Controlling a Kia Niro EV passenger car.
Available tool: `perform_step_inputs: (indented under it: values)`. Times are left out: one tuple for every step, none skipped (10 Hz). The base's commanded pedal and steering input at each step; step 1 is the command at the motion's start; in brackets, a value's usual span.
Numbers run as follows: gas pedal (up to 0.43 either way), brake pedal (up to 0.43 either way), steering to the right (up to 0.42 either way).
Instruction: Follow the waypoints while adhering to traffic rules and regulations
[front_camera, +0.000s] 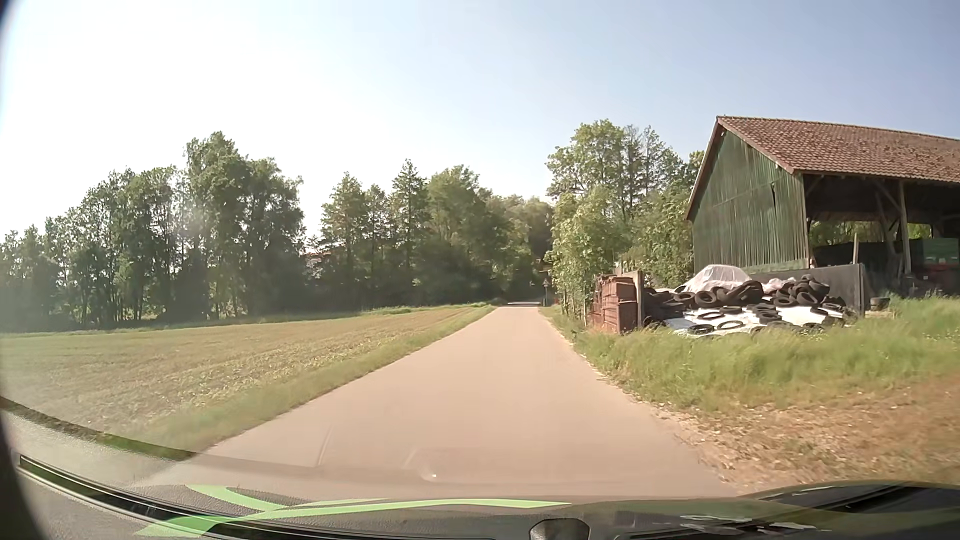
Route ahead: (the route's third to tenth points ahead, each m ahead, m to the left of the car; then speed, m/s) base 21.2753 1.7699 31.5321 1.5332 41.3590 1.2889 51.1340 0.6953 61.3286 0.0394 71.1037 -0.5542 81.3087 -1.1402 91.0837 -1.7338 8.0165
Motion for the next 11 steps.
perform_step_inputs:
  values:
    - [0.150, 0.000, -0.012]
    - [0.150, 0.000, -0.012]
    - [0.150, 0.000, -0.012]
    - [0.150, 0.000, -0.012]
    - [0.157, 0.000, -0.012]
    - [0.157, 0.000, -0.012]
    - [0.157, 0.000, -0.012]
    - [0.157, 0.000, -0.012]
    - [0.157, 0.000, -0.011]
    - [0.157, 0.000, -0.011]
    - [0.157, 0.000, -0.010]
